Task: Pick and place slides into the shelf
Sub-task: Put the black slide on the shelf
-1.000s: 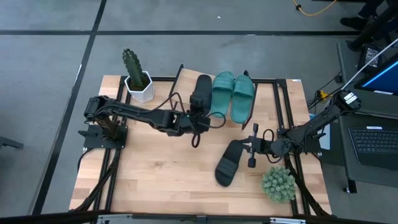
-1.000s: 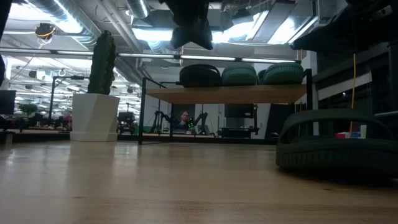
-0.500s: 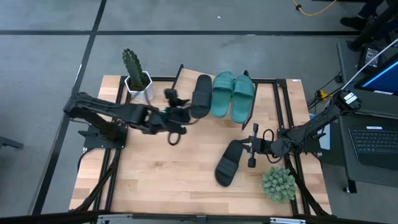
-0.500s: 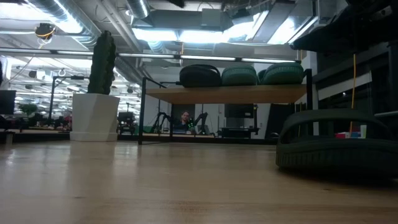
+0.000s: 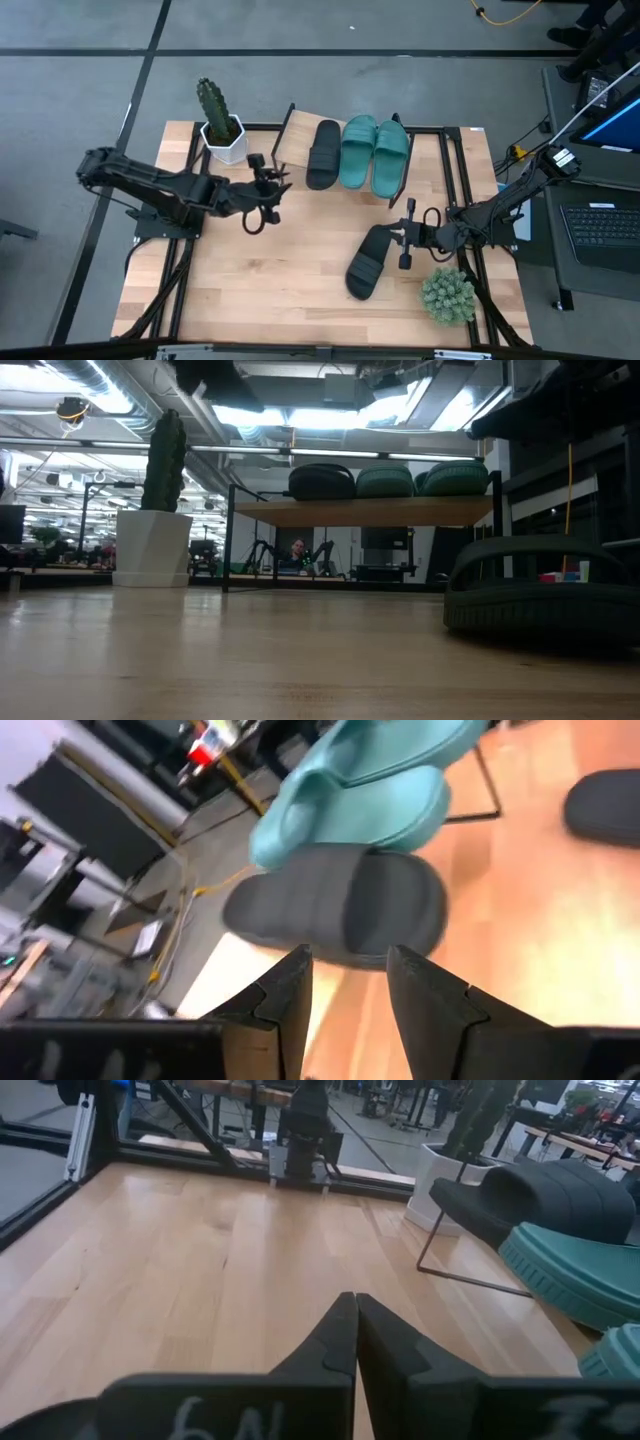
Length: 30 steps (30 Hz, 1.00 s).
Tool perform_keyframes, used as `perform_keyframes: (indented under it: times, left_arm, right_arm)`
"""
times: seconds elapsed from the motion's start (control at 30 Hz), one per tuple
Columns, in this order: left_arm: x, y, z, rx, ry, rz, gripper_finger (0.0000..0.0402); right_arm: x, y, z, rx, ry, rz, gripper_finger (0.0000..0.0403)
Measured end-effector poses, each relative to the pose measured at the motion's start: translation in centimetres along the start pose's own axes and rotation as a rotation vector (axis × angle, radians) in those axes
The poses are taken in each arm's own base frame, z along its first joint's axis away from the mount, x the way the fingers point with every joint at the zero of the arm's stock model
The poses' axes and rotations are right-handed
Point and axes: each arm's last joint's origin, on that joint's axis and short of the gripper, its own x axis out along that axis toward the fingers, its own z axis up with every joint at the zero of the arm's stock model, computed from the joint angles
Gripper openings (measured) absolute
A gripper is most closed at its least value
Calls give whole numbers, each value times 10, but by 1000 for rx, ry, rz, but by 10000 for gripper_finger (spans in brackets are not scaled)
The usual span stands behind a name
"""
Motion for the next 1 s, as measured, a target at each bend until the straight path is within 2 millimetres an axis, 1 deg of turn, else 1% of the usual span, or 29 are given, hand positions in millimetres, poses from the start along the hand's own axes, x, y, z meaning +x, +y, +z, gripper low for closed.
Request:
perform_keyframes:
  times: [0.07, 0.17, 0.3, 0.47, 0.67, 0.77, 0.83, 1.0]
  left_arm:
    - [3, -7, -11, 5, -34, -25, 124]
    - [6, -16, -24, -19, -94, -72, 124]
    - [8, -31, -38, -37, -168, -184, 124]
    - [3, -44, -44, -75, -232, -226, 124]
    - [-13, -59, -41, -78, -272, -301, 124]
    - [-22, -64, -40, -62, -288, -321, 124]
    - [-28, -66, -39, -62, -295, -314, 124]
    - [-43, -62, -43, -43, -277, -278, 124]
  right_arm:
    - [0, 0, 2, 14, -13, 0, 11]
    - [0, 0, 4, 104, -31, 0, 11]
    - [0, 0, 8, 192, -42, 10, 11]
    - [2, 3, 17, 188, -48, 47, 11]
    - [2, 10, 41, 135, 22, 66, 5]
    - [3, 19, 53, 138, 81, 77, 5]
    - [4, 30, 58, 123, 132, 63, 4]
    - [9, 66, 64, 138, 230, 21, 3]
